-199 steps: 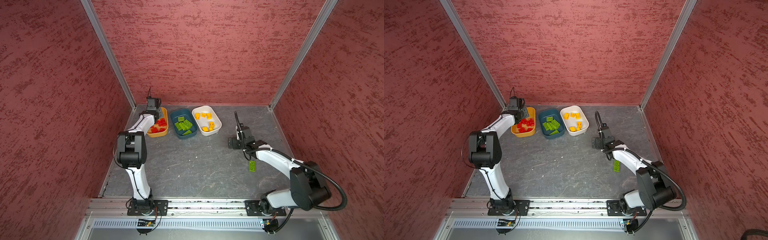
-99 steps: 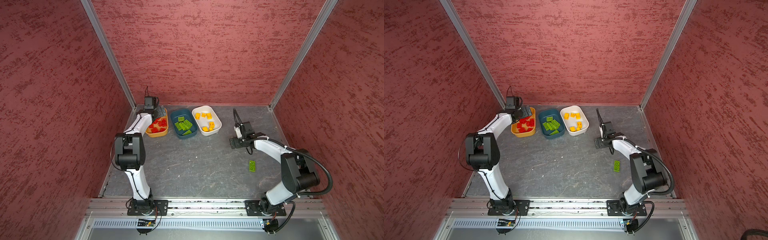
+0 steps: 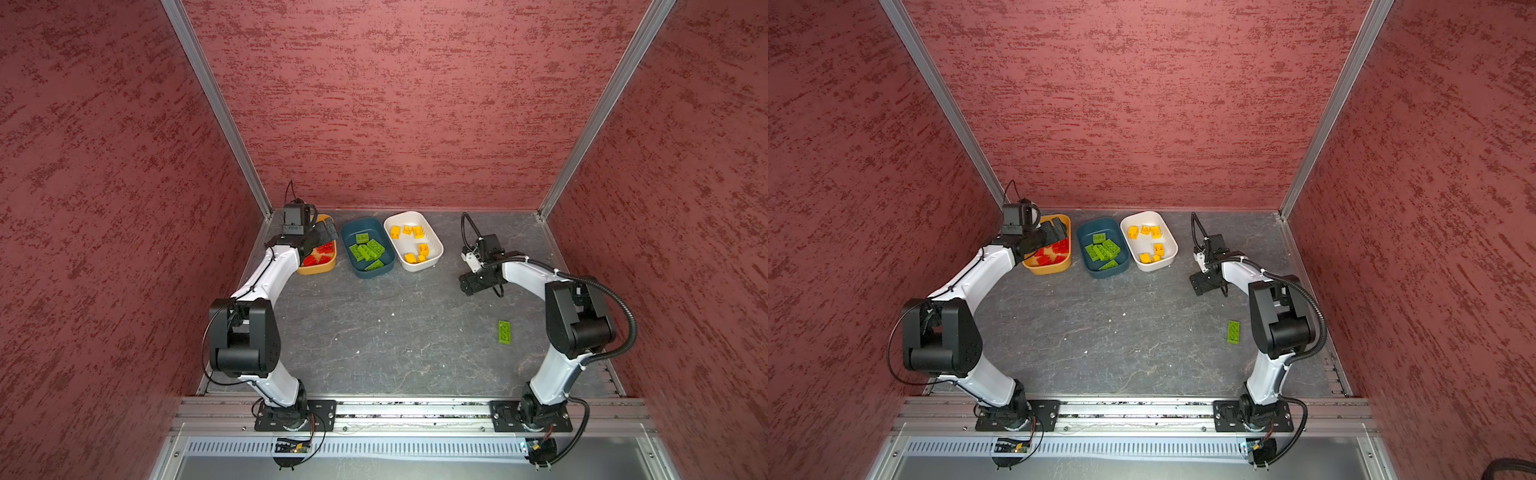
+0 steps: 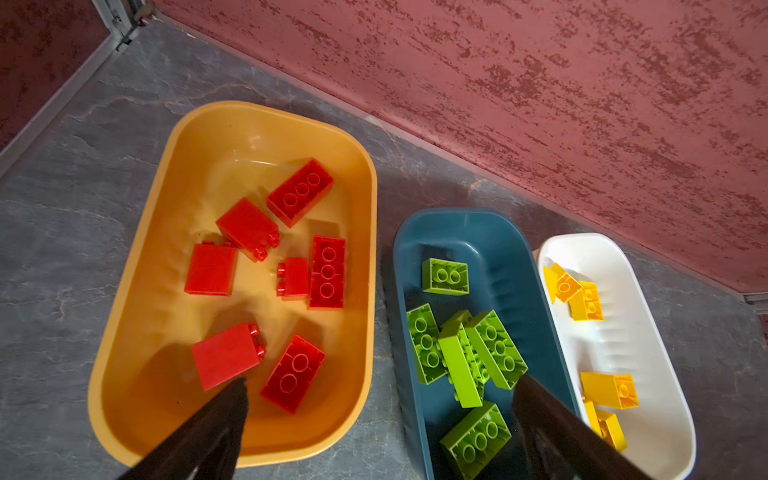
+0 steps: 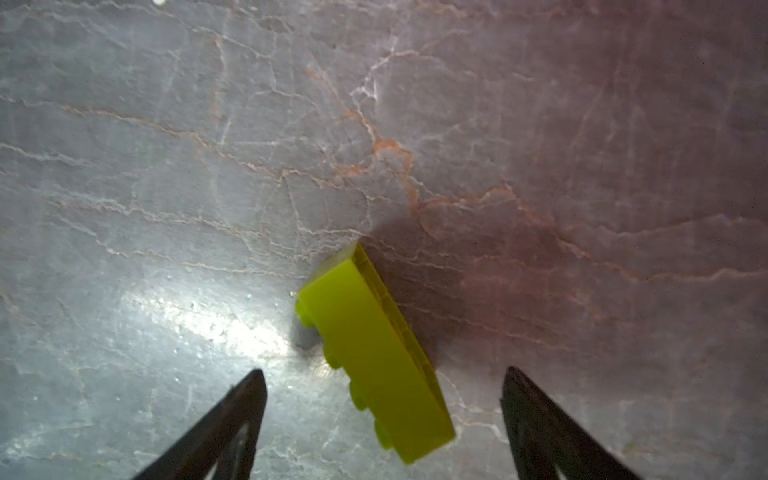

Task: Sort the legos into containers by color
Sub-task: 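Lower the right gripper onto a lime-green brick on the table and grasp it, then carry the lime-green brick into the teal tub with right gripper and release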

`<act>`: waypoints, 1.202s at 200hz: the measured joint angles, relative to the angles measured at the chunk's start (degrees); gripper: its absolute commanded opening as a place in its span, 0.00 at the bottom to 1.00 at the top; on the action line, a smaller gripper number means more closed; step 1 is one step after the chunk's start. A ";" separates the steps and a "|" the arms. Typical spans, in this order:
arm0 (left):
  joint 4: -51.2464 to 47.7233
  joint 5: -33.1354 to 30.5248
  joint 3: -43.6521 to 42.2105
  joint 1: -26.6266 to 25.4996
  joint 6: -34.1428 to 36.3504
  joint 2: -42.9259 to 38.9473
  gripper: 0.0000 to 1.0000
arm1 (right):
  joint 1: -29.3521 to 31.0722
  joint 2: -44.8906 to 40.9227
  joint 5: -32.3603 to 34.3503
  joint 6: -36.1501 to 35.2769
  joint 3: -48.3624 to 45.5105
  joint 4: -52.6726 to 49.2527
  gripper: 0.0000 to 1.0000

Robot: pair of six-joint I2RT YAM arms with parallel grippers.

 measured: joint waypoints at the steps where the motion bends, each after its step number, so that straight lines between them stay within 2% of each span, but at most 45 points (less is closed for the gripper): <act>1: 0.02 0.02 -0.07 -0.02 -0.07 -0.02 0.99 | -0.02 0.04 -0.07 -0.13 0.04 0.00 0.71; 47: 0.48 0.39 -2.82 -0.31 -1.84 -1.51 0.99 | -0.28 3.65 -0.55 -2.75 1.51 -0.13 0.57; 121: 0.74 0.20 -3.08 -0.46 -2.89 -2.05 0.99 | -0.26 5.46 -0.70 -3.48 4.26 -3.08 0.42; 143: 0.96 0.11 -3.08 -0.79 -3.15 -2.12 0.99 | -0.26 4.90 -0.46 -3.37 3.52 -3.26 0.30; 168: 1.05 0.15 -3.08 -1.44 -3.26 -2.12 0.99 | -0.20 4.28 0.24 -3.04 2.91 -3.37 0.22; 195: 1.29 0.39 -3.08 -2.54 -3.69 -2.12 0.99 | 0.42 2.16 0.33 -2.43 1.92 -2.99 0.12; 229: -0.11 -0.26 -1.70 -5.51 -3.26 -2.12 0.99 | 2.95 -4.74 0.42 0.79 0.31 0.37 0.00; 240: -0.46 -0.44 -0.50 -6.40 -3.08 -2.12 1.00 | 4.22 -6.80 0.42 2.73 0.31 2.25 0.00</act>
